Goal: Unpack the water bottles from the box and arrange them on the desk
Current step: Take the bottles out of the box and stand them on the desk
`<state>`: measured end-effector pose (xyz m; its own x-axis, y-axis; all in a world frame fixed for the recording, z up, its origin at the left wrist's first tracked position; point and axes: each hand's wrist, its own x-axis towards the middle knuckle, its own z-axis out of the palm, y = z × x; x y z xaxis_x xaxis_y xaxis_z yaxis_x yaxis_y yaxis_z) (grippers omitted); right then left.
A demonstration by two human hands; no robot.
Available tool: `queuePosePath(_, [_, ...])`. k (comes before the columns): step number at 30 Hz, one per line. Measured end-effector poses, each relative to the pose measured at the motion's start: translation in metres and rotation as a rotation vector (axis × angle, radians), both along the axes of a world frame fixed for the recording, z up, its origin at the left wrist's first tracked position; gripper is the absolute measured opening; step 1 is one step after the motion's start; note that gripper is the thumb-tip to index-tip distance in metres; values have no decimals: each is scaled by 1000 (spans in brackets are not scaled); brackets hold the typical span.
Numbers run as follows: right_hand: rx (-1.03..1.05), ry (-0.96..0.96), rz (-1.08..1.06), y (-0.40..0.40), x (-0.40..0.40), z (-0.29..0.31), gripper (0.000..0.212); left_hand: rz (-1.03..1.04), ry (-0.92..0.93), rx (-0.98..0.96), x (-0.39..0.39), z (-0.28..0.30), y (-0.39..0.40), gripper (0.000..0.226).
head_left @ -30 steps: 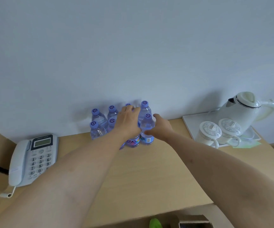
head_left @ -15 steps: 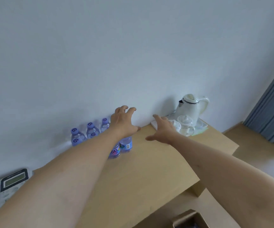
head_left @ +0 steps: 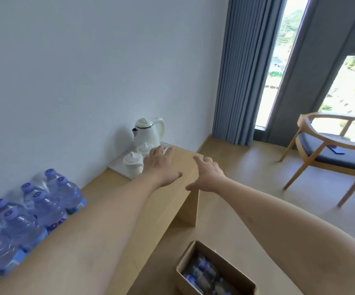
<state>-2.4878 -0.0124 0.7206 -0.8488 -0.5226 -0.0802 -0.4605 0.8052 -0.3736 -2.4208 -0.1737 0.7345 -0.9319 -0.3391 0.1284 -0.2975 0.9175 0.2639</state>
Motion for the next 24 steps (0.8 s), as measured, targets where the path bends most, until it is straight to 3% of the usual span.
queuePosePath(10, [50, -131, -229, 143, -52, -45, 114, -171, -89, -36, -83, -43, 126, 87])
queuePosePath(24, [130, -493, -194, 246, -137, -178, 114, -79, -443, 89, -140, -185, 230, 84])
